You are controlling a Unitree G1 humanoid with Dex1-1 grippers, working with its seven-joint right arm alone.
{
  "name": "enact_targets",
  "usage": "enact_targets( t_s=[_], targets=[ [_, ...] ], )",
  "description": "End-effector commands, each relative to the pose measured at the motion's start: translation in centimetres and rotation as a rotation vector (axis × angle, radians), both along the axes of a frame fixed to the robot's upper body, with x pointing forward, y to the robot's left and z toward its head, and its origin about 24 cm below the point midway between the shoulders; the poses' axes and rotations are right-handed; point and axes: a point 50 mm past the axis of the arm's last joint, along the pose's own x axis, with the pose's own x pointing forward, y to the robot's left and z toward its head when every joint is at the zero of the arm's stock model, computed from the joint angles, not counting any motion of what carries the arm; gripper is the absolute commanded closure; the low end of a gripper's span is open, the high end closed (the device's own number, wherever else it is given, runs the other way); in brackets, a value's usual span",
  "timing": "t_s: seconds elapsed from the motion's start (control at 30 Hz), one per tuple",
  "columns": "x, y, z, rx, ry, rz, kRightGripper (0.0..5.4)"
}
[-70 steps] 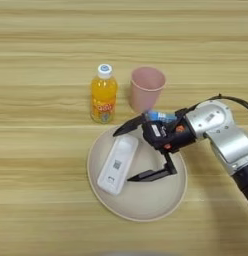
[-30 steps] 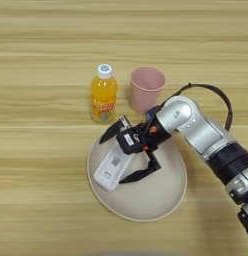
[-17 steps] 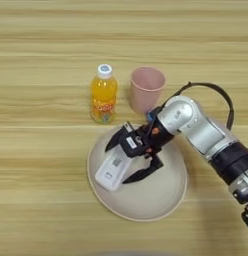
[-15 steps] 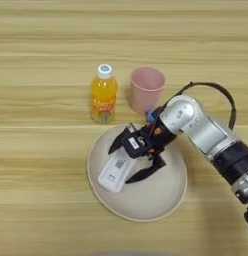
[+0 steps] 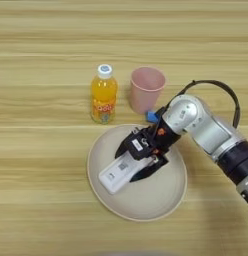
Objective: Move the objects on the table
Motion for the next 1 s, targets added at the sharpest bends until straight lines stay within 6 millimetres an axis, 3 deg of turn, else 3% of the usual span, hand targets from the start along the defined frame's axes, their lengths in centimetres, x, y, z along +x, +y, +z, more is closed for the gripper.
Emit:
enact_targets(
  t_s=[0.03, 0.33, 0.57, 0.87, 1.0],
  targets=[
    [0.7, -1.1, 0.8, -0.060, -0.045, -0.029, 2.44],
    [0.6, -1.1, 0.3, -0.059, -0.019, -0.044, 2.44],
    [0.9, -1.1, 1.5, 0.005, -0.031, -0.068, 2.44],
    [1.0, -1.5, 5.5, 0.163, -0.091, -0.092, 2.50],
    [0.8, -3.3, 7.8, 0.246, -0.128, -0.142, 2.50]
  ],
)
